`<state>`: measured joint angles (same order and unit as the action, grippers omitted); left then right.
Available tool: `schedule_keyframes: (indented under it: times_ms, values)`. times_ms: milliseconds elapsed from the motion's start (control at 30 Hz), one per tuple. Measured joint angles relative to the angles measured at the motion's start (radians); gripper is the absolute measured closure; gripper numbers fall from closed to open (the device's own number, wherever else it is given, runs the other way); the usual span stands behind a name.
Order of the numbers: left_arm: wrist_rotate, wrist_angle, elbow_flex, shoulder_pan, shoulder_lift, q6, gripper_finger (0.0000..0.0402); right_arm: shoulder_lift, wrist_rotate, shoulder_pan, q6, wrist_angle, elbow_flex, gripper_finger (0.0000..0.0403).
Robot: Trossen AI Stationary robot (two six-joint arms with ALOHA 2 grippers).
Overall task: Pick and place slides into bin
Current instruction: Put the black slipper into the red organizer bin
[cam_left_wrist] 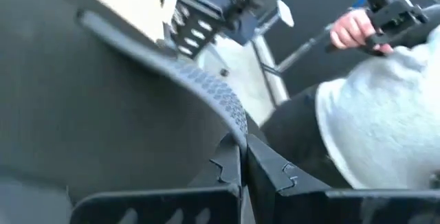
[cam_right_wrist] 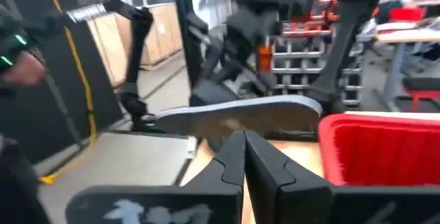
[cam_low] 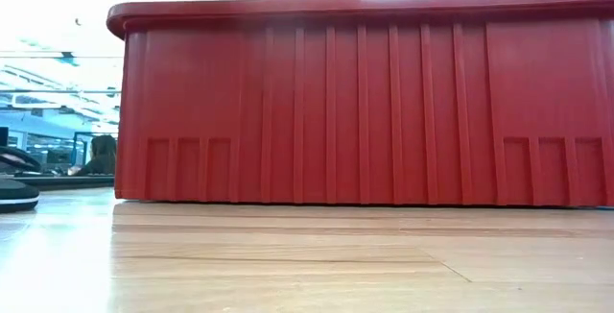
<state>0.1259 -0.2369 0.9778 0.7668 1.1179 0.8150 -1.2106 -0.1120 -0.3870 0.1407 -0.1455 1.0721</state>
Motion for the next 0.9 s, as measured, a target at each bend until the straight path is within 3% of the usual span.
schedule_keyframes:
  times_ms: [200,367,567,733,900]
  values:
    - [0.041,-0.305,0.272,-0.115,0.000,-0.136,0.0400,0.000,-0.101,0.008,-0.040,-0.005,0.000,0.0400]
    - [0.141,-0.450,0.424,-0.243,0.000,-0.207,0.0400,0.000,-0.102,0.043,0.035,-0.032,0.000,0.0375]
    - [0.156,-0.491,0.470,-0.409,0.016,-0.253,0.0401,0.000,-0.154,0.105,0.184,-0.097,0.000,0.0305]
    - [0.039,-0.493,0.470,-0.486,0.077,-0.289,0.0401,0.000,-0.094,0.178,0.248,-0.150,0.000,0.0239]
    - [-0.039,-0.434,0.470,-0.542,0.147,-0.308,0.0401,0.000,-0.069,0.218,0.273,-0.150,0.000,0.0212]
